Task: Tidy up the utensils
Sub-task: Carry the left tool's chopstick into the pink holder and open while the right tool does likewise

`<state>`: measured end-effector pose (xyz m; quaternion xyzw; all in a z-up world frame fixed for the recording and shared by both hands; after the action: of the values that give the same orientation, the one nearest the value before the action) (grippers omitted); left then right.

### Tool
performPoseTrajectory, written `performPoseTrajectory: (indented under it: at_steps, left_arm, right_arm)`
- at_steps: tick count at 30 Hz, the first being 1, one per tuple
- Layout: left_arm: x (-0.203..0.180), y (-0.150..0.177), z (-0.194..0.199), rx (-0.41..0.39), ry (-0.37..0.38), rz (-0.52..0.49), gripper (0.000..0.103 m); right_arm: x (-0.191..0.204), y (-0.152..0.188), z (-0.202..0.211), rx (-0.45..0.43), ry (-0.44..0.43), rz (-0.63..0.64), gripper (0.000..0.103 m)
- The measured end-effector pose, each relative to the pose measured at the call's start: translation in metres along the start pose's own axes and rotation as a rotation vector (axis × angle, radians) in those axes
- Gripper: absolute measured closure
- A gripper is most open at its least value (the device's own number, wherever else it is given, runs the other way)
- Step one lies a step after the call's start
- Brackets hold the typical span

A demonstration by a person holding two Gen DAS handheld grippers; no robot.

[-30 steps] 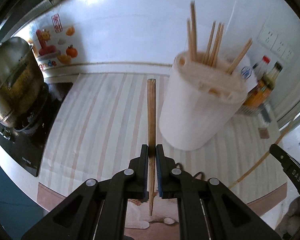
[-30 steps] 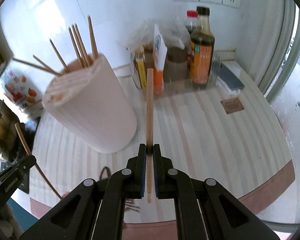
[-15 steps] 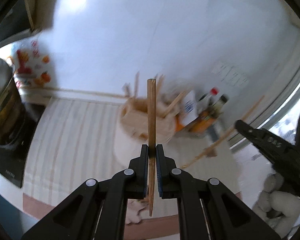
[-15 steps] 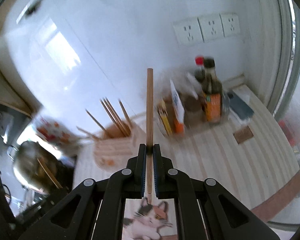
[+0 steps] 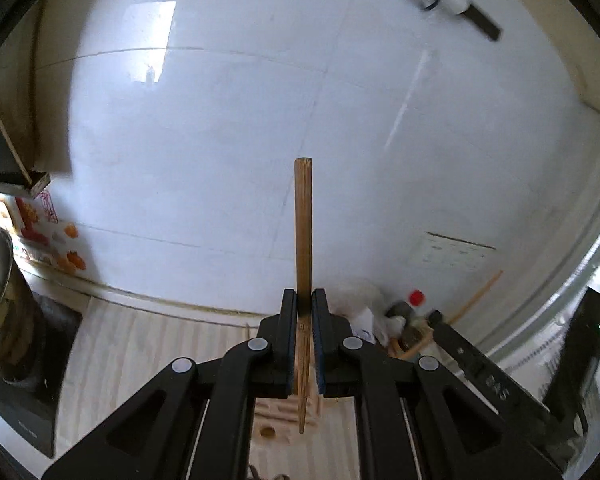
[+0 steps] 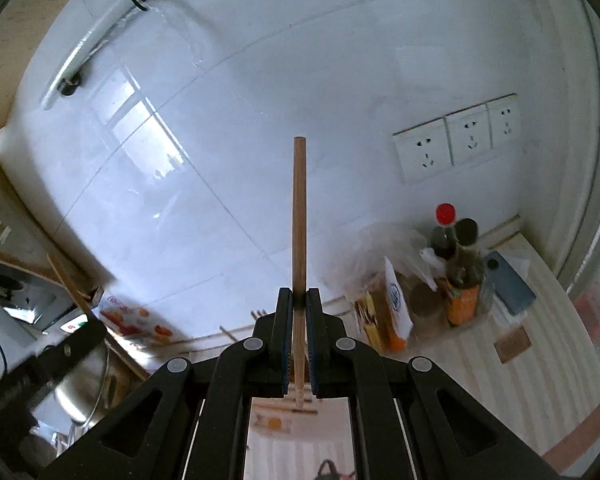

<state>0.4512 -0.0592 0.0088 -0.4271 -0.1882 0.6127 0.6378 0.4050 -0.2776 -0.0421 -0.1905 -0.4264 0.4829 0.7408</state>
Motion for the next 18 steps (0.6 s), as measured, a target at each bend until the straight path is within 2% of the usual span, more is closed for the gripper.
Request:
performPoseTrajectory:
  at_steps: [9, 18]
  left_arm:
    - [0.029, 0.01, -0.085, 0.076, -0.075, 0.015, 0.098]
    - [0.038, 0.029, -0.106, 0.113, -0.101, -0.007, 0.098]
  right_arm:
    - [-0.001, 0.008, -0.073, 0.05, 0.039, 0.012, 0.096]
    - [0.0, 0.027, -0.101, 0.086, 0.045, 0.045, 0.096]
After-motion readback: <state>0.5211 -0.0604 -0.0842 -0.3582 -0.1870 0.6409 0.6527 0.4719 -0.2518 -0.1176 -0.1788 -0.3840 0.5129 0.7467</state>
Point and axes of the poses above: each gripper's, at about its wrist camera, not at the fingertips, and z roughly against the way its jaws point, x to its left, y to its underside, the point moved 6 cm from there along -z, roughly the way its jaws point, and after that the axes turned 4 degrees about -x, right-handed, at the moved point
